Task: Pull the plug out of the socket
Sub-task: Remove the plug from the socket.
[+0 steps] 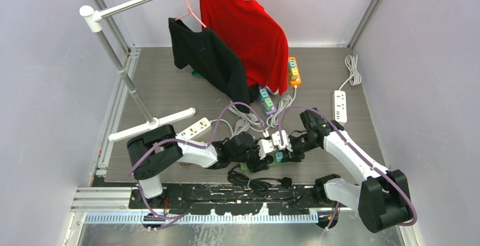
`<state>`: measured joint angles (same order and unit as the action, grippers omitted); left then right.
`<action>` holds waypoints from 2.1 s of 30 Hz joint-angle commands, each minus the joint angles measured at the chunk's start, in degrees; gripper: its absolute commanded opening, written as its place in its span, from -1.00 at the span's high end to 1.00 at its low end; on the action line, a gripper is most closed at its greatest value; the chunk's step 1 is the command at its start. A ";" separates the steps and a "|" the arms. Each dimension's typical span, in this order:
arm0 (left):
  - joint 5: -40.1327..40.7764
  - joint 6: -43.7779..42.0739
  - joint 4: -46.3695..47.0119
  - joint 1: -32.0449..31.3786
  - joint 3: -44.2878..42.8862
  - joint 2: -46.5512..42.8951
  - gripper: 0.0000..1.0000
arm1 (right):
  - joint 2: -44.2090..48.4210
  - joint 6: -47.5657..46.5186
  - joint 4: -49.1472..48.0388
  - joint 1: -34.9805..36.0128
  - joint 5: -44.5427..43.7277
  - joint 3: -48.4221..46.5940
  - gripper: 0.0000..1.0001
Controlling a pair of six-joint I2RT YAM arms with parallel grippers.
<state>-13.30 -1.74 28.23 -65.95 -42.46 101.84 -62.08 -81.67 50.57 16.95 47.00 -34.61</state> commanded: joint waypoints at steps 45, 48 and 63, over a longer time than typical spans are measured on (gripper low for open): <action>1.06 5.87 -7.31 1.18 -0.89 5.63 1.00 | -9.93 -33.04 30.08 -8.83 4.03 -9.26 0.98; 0.61 5.96 -8.02 1.17 -2.22 6.49 1.00 | -7.61 -26.28 25.35 -0.29 4.59 -7.25 0.98; 3.63 9.57 -5.55 1.88 2.01 2.22 1.00 | -11.83 -9.29 23.42 -11.43 7.80 -18.38 0.98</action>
<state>-13.65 4.95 30.74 -65.23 -43.81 104.55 -73.30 -90.96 67.51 9.30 53.67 -49.98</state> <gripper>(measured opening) 0.489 0.385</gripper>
